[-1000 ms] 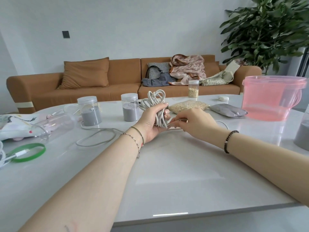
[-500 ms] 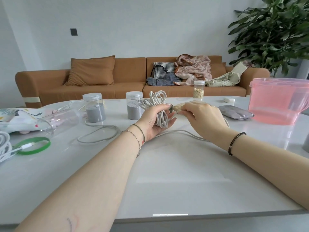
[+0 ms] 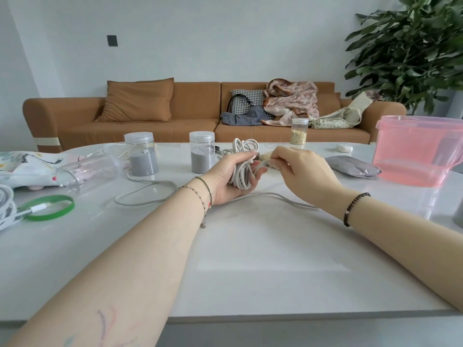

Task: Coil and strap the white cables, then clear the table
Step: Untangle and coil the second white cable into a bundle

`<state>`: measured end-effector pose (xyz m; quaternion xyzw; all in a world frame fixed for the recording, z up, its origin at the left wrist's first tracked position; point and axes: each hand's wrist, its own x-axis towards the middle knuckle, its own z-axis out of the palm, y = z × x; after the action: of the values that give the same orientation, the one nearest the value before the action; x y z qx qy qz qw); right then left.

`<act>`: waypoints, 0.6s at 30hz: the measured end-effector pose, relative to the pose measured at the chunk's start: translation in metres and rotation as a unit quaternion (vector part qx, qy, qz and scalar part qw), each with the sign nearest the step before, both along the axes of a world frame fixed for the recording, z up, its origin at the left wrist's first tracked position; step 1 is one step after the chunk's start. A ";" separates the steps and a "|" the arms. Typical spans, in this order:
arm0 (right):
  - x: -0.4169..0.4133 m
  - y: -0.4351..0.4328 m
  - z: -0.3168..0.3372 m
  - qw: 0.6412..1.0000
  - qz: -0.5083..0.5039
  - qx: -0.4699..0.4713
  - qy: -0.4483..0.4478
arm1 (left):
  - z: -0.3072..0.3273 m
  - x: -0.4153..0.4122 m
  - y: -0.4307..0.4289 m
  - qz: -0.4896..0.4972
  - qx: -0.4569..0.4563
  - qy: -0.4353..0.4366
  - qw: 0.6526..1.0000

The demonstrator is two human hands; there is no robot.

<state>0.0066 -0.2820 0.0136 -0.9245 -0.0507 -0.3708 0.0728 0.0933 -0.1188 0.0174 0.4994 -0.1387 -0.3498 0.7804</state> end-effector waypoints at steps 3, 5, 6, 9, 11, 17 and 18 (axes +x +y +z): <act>-0.001 0.000 -0.001 1.000 0.009 0.017 -0.008 | 0.001 -0.001 0.002 -0.020 0.014 -0.003 1.000; -0.001 -0.001 -0.001 0.999 -0.019 0.032 -0.025 | 0.001 -0.002 0.002 -0.027 0.030 -0.019 0.999; 0.000 -0.002 -0.001 0.998 -0.041 0.040 -0.032 | 0.002 -0.002 0.002 -0.029 0.037 -0.026 0.999; 0.000 -0.004 0.002 0.992 -0.106 0.061 -0.030 | 0.003 -0.004 0.001 -0.035 0.049 -0.045 0.997; 0.001 -0.007 0.002 0.992 -0.104 0.052 -0.041 | 0.004 -0.004 0.001 -0.037 0.055 -0.049 0.997; 0.006 -0.015 -0.004 0.988 0.025 -0.119 -0.099 | 0.005 -0.003 0.002 -0.033 0.077 -0.039 0.996; 0.008 -0.016 -0.005 0.987 0.027 -0.122 -0.103 | 0.005 -0.003 0.002 -0.036 0.081 -0.038 0.995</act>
<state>0.0141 -0.2976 0.0083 -0.8814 -0.1281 -0.4533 -0.0361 0.0906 -0.1169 0.0222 0.5688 -0.1579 -0.3686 0.7182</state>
